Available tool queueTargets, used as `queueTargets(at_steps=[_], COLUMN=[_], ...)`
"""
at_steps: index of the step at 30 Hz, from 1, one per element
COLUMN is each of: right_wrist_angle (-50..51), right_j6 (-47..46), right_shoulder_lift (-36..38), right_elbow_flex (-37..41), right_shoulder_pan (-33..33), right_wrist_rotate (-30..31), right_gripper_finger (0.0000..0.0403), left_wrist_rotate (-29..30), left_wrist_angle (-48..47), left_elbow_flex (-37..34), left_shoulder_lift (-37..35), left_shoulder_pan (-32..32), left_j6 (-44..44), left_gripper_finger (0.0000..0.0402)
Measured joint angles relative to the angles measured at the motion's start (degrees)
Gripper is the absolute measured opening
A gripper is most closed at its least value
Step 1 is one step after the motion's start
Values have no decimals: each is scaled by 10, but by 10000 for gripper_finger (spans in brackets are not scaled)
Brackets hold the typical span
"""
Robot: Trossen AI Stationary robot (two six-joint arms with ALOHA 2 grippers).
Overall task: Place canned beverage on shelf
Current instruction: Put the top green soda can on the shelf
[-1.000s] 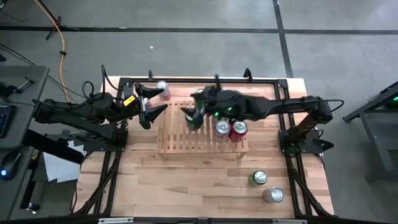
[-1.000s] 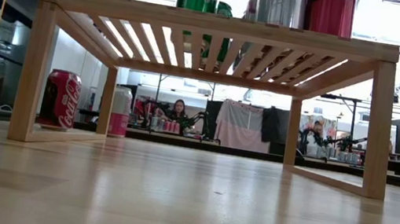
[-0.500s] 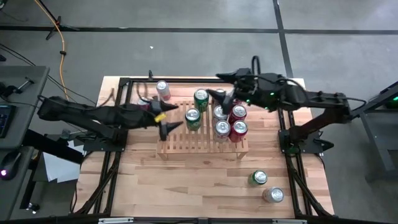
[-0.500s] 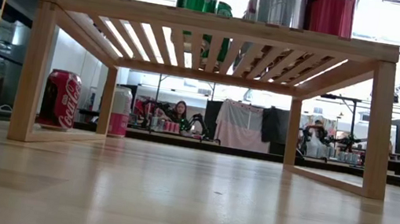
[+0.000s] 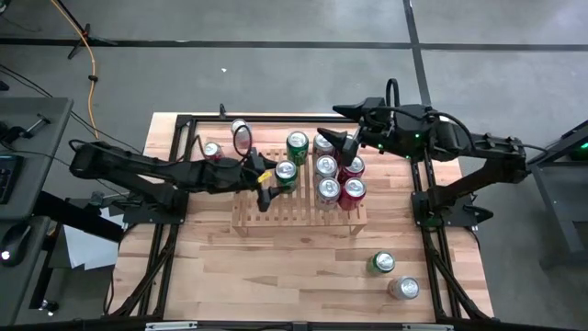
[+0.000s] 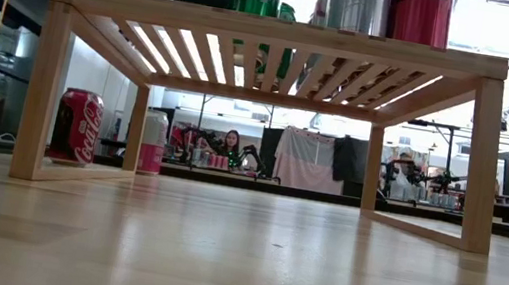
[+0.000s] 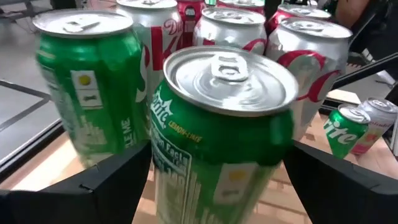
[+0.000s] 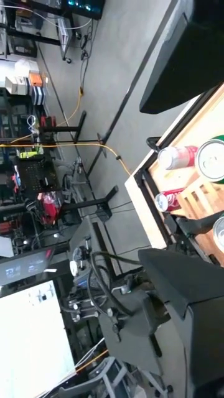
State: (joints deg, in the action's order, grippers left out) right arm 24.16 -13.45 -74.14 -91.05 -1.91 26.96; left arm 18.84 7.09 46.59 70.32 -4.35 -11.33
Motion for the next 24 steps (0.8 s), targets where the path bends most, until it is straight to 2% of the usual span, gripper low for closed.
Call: queueTargets(at_steps=[7, 12, 14, 24], right_wrist_angle=[9, 11, 13, 13], right_j6=[-2, -2, -2, -6], right_shoulder_lift=[-1, -1, -1, -1], right_elbow_flex=[0, 0, 0, 0], right_shoulder_pan=[0, 0, 0, 0], right_wrist_rotate=[-1, -1, -1, -1], right_gripper_finger=[358, 358, 358, 358], left_wrist_rotate=[-25, -25, -20, 28], left_wrist_angle=[55, 65, 71, 147], left_elbow_flex=[0, -1, -1, 1], left_shoulder_lift=[32, 32, 32, 51], left_shoulder_pan=[14, 14, 13, 13], left_j6=[0, -6, -6, 20], left_gripper_finger=[347, 306, 288, 288])
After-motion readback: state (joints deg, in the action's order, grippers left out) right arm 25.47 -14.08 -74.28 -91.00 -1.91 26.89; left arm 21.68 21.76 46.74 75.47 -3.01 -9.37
